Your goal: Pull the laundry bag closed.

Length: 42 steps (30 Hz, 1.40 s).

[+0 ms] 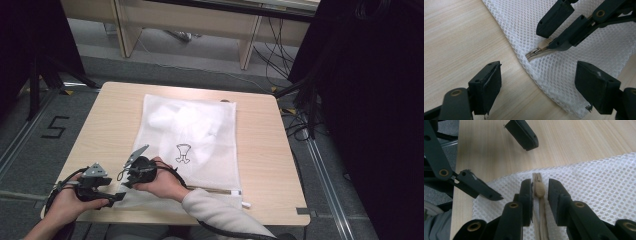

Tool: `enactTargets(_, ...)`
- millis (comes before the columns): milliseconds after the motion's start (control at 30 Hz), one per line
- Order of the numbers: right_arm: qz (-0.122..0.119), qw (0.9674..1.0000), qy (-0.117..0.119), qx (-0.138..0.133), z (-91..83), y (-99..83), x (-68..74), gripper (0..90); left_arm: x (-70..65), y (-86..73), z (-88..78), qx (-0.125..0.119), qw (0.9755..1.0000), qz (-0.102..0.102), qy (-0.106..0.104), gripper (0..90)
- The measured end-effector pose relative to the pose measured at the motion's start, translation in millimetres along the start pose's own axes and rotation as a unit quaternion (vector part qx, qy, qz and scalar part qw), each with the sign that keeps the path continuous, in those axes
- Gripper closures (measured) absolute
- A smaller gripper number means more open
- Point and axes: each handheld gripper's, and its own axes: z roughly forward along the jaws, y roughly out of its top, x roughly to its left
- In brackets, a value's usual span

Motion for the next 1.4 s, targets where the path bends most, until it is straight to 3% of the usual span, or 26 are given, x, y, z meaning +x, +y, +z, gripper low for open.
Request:
enactTargets(67,-0.008,1.0,0.001,-0.002,1.1,0.4,-1.2,74.2,0.0,0.6,-1.2,0.008,1.0,0.001,0.002,21.0)
enactTargets(100,0.011,0.9999,0.006,0.004,2.5,1.1,-0.4,74.8,0.6,0.6,-1.1,0.009,1.0,0.001,-0.003,21.0)
enactTargets(300,0.008,0.9999,0.007,0.007,6.9,2.6,-1.8,78.6,0.6,0.5,-1.1,0.008,1.0,0.002,-0.003,21.0)
enactTargets(433,0.019,0.9998,0.007,0.009,7.2,3.7,-0.5,81.6,-0.2,0.4,-0.8,0.01,0.9999,-0.002,-0.003,21.1)
enactTargets(633,0.015,0.9998,0.006,0.007,3.0,5.4,0.6,81.7,-0.6,0.4,0.2,0.01,0.9999,-0.006,-0.003,22.0)
enactTargets(733,0.002,1.0,0.002,0.003,-5.5,10.1,0.1,81.7,-0.8,1.0,-0.3,0.012,0.9999,0.0,-0.005,24.1)
enactTargets(800,-0.001,1.0,0.0,0.002,-9.5,11.6,-0.1,81.7,-1.3,1.5,-0.3,0.015,0.9998,-0.003,-0.01,27.2)
enactTargets(833,-0.002,1.0,0.001,0.001,-11.7,12.5,0.0,81.7,-0.8,1.3,1.5,0.008,0.9995,-0.011,-0.029,29.3)
enactTargets(867,0.011,0.9999,-0.001,0.005,-14.7,13.0,1.8,81.7,-1.0,1.6,1.9,0.008,0.9994,-0.014,-0.032,30.0)
enactTargets(933,-0.008,0.9999,-0.003,-0.007,-17.5,14.0,-0.2,81.8,-1.4,2.4,2.7,0.009,0.9993,-0.013,-0.034,31.2)
enactTargets(1000,-0.004,1.0,-0.004,-0.006,-19.5,14.1,0.8,81.8,-2.6,2.6,4.0,0.008,0.9991,-0.021,-0.037,31.9)
enactTargets(1133,-0.024,0.9995,-0.003,-0.021,-24.7,14.4,1.5,81.8,-3.0,3.6,5.6,0.01,0.9987,-0.022,-0.046,36.2)
enactTargets(1333,-0.01,0.9998,-0.009,-0.018,-31.7,13.8,4.7,81.9,-3.6,4.9,7.2,0.01,0.9978,-0.029,-0.058,41.0)
enactTargets(1400,-0.016,0.9996,-0.011,-0.02,-32.8,14.2,3.9,81.9,-4.5,4.6,8.0,0.004,0.9979,-0.032,-0.057,41.2)
